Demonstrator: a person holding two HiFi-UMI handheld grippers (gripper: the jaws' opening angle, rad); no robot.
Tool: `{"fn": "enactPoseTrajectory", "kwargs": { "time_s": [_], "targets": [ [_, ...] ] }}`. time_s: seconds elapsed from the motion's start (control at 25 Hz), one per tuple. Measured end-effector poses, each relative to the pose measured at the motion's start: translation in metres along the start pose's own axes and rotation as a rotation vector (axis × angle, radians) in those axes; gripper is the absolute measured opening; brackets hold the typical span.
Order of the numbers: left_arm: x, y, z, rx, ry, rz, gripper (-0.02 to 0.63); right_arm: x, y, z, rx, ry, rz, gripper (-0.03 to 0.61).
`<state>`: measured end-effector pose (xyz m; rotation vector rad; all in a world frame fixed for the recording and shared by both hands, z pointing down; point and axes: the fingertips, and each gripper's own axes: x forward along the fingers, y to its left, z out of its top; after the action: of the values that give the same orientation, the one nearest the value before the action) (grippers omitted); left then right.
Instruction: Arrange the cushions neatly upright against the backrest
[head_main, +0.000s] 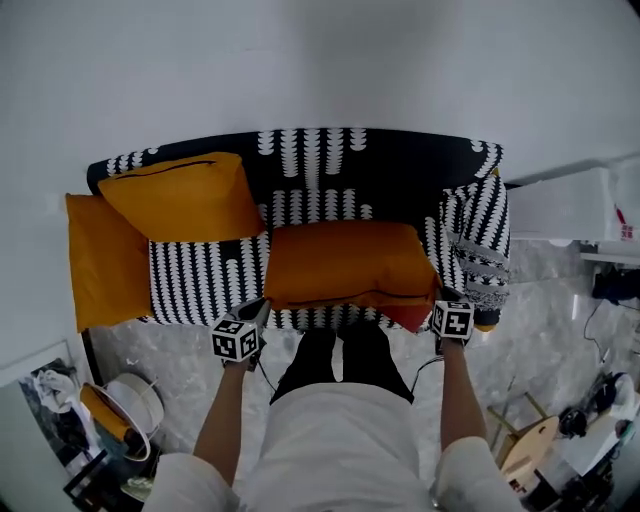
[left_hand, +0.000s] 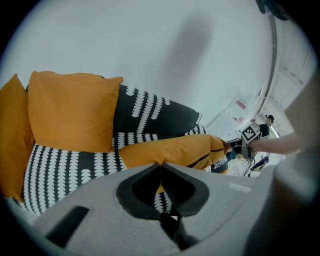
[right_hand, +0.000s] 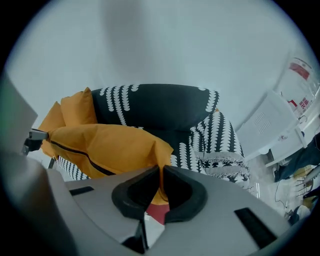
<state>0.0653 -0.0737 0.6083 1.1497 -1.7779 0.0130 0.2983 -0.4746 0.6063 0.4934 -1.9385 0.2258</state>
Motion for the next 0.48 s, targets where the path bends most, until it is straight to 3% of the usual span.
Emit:
{"fn": "enactPoseTrajectory", "kwargs": {
  "time_s": [0.48],
  "targets": [
    [0.027, 0.016, 0.113, -0.025, -0.069, 0.092, 0.020, 0.022, -0.019, 0.100, -0.040, -0.071, 0.096, 0.029]
  ]
}}
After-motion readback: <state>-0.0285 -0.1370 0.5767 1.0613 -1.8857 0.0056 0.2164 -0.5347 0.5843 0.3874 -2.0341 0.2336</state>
